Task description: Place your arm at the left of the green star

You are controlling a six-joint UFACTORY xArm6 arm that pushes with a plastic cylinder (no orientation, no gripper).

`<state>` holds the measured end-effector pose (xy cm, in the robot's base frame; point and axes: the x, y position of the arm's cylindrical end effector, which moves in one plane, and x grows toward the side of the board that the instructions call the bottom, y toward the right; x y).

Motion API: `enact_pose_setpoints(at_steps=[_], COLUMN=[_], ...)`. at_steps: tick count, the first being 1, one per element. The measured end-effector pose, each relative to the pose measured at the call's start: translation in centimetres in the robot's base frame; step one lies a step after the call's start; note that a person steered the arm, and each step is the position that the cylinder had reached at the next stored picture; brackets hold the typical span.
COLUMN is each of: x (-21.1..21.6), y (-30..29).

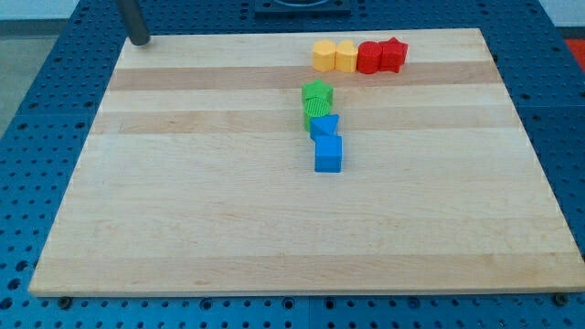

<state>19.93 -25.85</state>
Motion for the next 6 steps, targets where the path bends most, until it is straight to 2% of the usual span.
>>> enact_pose_setpoints(at_steps=[2,4,6], x=[1.8,10.9,16.4], y=[4.6,8.5,17.2])
